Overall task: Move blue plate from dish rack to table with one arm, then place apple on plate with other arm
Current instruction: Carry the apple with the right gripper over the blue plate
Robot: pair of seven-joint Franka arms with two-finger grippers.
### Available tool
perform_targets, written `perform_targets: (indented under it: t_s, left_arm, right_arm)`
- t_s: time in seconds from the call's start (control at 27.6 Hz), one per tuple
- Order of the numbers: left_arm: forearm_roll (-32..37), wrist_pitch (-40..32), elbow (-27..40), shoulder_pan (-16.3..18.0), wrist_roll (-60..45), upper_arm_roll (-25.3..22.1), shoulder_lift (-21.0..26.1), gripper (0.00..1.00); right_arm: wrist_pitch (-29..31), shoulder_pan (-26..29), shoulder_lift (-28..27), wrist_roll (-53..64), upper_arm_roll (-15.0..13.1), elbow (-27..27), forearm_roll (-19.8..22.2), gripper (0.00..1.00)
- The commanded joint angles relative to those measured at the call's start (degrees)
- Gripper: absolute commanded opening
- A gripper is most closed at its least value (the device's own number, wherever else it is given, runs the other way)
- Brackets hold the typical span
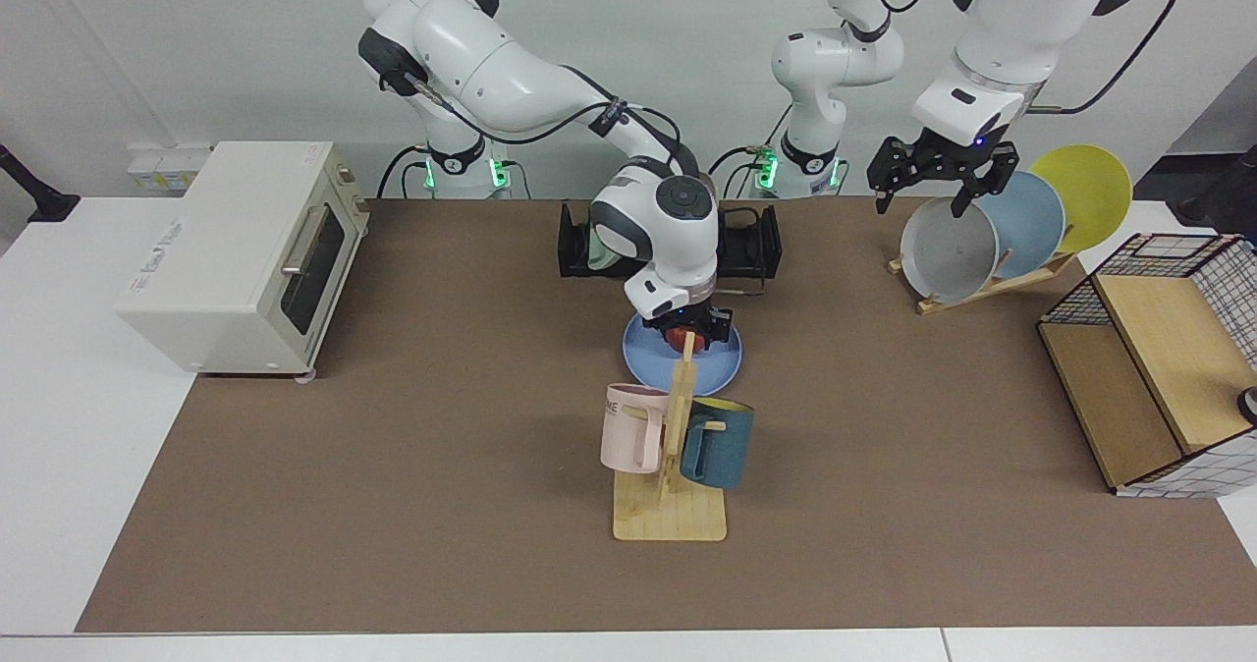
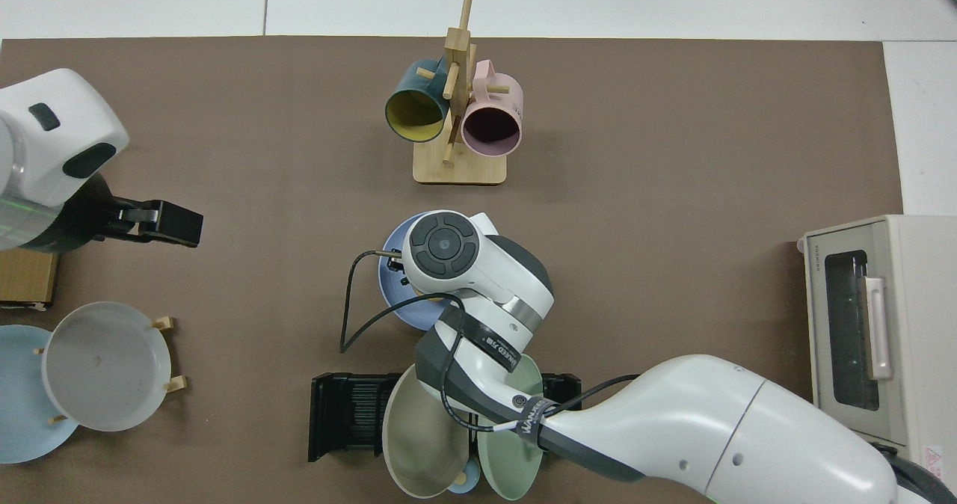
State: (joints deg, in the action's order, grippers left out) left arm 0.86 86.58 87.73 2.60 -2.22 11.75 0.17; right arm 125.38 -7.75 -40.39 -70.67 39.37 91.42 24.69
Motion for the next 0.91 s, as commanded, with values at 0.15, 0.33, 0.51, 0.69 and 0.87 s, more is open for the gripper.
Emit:
perform_targets:
  t_s: [0.15,0.33,0.51,0.69,0.87]
  left_arm:
    - [0.54,-1.33,-1.16,3.64,-0.24,0.29,0.18,1.00]
    - [0.54,-1.42,-1.16,4.52,-0.33,0.29,0.18,1.00]
    - [0.54,-1.42,-1.16,5.22,-0.33,0.38,0.18,1.00]
    - [0.54,-1.42,-1.16,5.22,-0.33,0.38,0.18,1.00]
    - [0.54,-1.42,-1.16,5.22,-0.33,0.38,0.18,1.00]
  right_arm:
    - [-5.75,1.42,-1.80,-2.02,3.42,-5.45,2.30,1.00]
    - [-10.49,2.83,-1.45,-0.18,6.23,-9.94,1.94,1.00]
    - [-14.98,4.23,1.36,8.07,6.68,-11.00,1.95,1.00]
    - [-16.74,5.38,5.84,17.30,3.79,-10.74,1.51,1.00]
    - [-17.62,5.29,11.81,28.72,-5.07,-10.65,-7.53,1.00]
